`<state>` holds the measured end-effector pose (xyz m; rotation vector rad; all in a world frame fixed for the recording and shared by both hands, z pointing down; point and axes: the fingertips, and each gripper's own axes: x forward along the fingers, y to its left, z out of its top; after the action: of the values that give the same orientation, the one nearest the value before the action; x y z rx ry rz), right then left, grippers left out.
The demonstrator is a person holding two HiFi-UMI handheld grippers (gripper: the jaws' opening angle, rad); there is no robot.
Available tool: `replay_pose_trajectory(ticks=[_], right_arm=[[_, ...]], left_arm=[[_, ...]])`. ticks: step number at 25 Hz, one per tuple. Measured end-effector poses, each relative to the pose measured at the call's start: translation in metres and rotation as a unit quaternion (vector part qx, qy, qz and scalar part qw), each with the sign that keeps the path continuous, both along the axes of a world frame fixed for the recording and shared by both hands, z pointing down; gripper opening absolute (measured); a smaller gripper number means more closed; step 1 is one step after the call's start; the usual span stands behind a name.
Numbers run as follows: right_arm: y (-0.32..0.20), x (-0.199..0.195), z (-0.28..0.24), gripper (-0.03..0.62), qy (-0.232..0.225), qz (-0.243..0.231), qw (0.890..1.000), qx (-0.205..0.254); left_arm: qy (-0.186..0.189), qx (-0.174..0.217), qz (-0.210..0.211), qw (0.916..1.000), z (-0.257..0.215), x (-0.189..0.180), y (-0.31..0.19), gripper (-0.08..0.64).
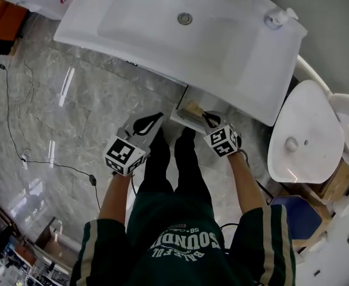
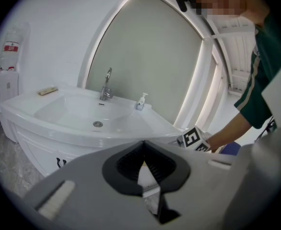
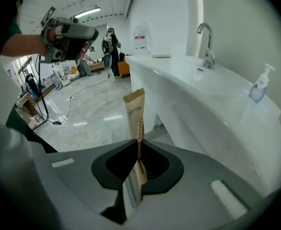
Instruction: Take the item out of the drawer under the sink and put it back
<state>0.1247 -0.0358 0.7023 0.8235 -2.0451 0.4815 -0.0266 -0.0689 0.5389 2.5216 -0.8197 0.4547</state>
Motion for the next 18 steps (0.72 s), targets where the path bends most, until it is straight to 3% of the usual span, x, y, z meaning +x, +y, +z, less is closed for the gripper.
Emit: replay_pose_trajectory(ticks=[8,18], right_arm=[[0.011,0.001,0.089,0.028,0.075,-0.074,0.993,-0.058],[0.010,0.008,0.169,0.028,0.131,-0.078,0.981,-0.123]], left_arm=[[-0.013,-0.021,-0.018,0.9995,0.028,-0.021,0.006,0.049],[-0.028,-0.051,-0.032,0.9978,0.064,-0.047,0.020,0.049]])
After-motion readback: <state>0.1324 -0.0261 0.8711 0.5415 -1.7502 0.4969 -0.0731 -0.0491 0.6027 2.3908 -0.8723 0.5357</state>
